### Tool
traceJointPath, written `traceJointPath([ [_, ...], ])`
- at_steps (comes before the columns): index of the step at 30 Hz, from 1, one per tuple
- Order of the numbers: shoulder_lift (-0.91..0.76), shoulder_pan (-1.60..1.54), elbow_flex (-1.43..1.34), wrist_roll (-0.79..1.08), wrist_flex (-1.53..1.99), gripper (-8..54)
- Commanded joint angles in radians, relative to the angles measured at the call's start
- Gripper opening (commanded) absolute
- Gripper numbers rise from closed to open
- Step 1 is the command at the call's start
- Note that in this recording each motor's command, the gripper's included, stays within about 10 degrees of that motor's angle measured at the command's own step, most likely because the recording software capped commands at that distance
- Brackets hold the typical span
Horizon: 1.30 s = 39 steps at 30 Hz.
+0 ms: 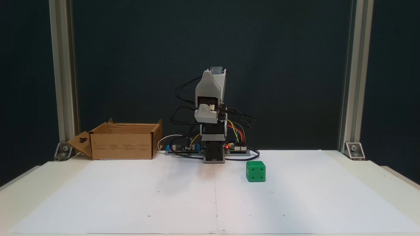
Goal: Grasp a green dice and put it in the bin.
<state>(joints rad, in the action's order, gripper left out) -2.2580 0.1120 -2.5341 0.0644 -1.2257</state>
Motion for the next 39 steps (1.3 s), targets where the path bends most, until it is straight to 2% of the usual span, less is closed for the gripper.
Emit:
traceJointPath([
  [1, -0.089, 0.175, -0.175, 0.029, -0.175, 44.8],
  [12, -0.087, 0.201, -0.21, 0.031, -0.282, 44.8],
  [19, -0.087, 0.196, 0.087, 0.026, 0.167, 44.8],
  [29, -0.086, 0.186, 0.368, 0.021, 0.738, 44.7],
  [39, -0.092, 0.172, 0.483, 0.009, 1.308, 44.5],
])
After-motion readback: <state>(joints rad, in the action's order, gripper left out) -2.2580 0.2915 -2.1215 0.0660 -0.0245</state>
